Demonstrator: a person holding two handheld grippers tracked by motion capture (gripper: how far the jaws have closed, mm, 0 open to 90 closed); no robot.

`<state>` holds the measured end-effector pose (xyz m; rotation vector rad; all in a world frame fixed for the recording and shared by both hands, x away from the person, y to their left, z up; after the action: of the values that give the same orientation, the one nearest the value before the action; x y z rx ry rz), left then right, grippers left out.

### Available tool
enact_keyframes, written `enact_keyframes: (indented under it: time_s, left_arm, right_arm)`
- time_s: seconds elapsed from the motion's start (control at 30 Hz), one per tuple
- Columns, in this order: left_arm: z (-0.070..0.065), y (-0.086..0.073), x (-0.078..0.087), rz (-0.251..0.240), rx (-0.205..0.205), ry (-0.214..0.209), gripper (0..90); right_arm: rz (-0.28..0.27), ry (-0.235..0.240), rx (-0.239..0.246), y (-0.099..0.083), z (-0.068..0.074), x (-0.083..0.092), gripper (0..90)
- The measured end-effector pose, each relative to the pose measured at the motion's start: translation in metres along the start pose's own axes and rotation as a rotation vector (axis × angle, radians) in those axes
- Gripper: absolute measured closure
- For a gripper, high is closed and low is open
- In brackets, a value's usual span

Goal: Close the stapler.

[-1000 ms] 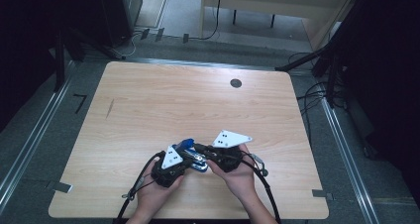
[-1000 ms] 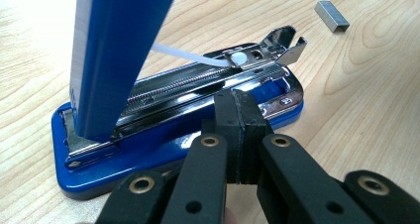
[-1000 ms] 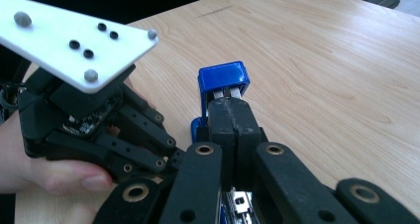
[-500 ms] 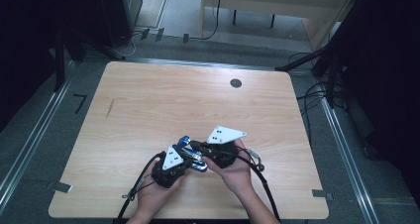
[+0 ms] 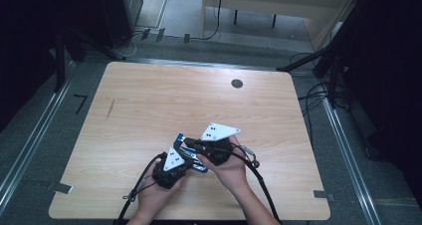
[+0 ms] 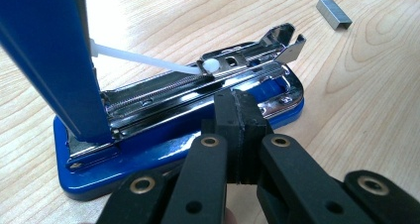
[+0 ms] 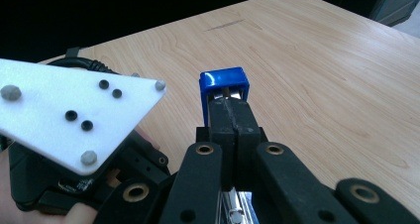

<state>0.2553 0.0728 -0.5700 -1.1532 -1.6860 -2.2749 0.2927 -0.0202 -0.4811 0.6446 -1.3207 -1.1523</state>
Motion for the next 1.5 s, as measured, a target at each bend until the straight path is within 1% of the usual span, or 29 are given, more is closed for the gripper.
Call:
enact_keyframes:
  time_s: [0.27,0.37,0.57,0.93,1.23,1.43,1.5]
  left_arm:
    - [0.0,0.0,0.0,-0.002,-0.008,0.009,90.0]
    - [0.0,0.0,0.0,-0.002,-0.008,0.008,90.0]
    - [0.0,0.0,0.0,-0.002,-0.008,0.007,90.0]
    - [-0.001,0.0,0.0,-0.002,-0.013,0.008,90.0]
    - [-0.001,0.0,0.0,-0.004,-0.013,0.008,90.0]
    - [-0.001,0.0,0.0,-0.003,-0.015,0.009,90.0]
    - [-0.001,0.0,0.0,-0.003,-0.014,0.009,90.0]
  right_arm:
    - [0.0,0.005,0.005,0.005,0.0,-0.006,90.0]
    - [0.007,0.0,0.02,0.007,0.001,-0.01,90.0]
    - [0.001,0.007,0.014,0.01,-0.001,-0.014,90.0]
    - [0.007,0.013,0.026,0.017,-0.002,-0.027,90.0]
    - [0.001,0.021,0.024,0.019,-0.004,-0.032,90.0]
    - [0.006,0.023,0.023,0.02,-0.004,-0.036,90.0]
    - [0.017,0.023,0.027,0.021,-0.004,-0.038,90.0]
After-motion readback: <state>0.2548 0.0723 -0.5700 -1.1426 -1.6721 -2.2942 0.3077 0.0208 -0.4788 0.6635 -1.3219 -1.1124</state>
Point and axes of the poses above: each handheld gripper's, and its own axes: x roughly backward along the jaws, y roughly out of its top, z roughly to its left, the point moved 6 cm from there along -x, roughly forward along the jaws, and after that the axes turned 15 degrees about y, right-handed, at the moved point
